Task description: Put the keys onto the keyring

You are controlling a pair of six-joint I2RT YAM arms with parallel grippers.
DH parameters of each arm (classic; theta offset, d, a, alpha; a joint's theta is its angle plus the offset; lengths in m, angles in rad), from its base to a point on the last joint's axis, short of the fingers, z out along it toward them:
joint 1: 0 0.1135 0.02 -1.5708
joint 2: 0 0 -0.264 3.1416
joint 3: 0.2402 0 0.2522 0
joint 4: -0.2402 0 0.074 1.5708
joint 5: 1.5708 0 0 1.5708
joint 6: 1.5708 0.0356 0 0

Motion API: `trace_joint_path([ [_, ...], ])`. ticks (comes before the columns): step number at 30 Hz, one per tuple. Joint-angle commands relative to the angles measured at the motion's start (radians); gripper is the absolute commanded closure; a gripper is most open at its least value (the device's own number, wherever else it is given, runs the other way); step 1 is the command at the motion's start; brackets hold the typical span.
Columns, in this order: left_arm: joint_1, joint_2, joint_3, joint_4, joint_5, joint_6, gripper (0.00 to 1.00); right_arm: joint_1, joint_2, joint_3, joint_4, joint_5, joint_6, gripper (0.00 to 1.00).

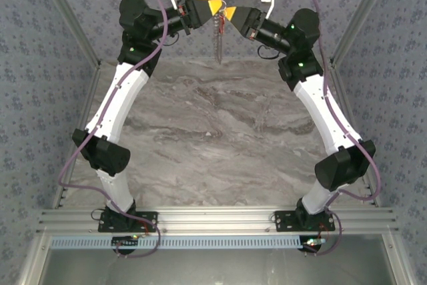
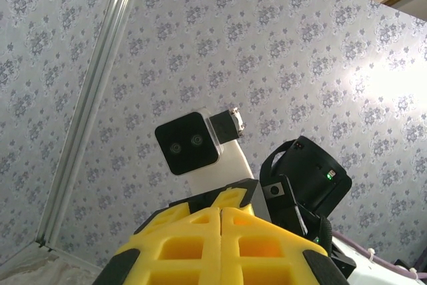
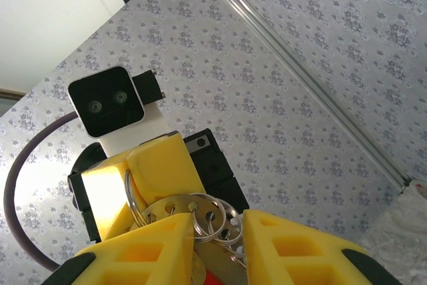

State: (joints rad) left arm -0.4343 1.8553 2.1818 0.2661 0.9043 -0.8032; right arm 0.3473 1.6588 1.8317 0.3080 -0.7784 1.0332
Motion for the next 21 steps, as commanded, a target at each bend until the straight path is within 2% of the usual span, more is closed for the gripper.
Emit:
trace_joint_path([
  [1,-0.007,0.005,0.041,0.051,0.009,-0.007,1.00,0.003,-0.022,0.003,0.037,-0.011,0.005,0.71],
  [10,-0.007,0.008,0.042,0.054,0.013,-0.006,1.00,-0.084,-0.091,-0.127,0.138,0.046,0.080,0.65],
  [21,-0.007,0.019,0.051,0.059,0.017,-0.012,1.00,-0.043,-0.067,-0.080,0.186,0.012,0.082,0.60],
])
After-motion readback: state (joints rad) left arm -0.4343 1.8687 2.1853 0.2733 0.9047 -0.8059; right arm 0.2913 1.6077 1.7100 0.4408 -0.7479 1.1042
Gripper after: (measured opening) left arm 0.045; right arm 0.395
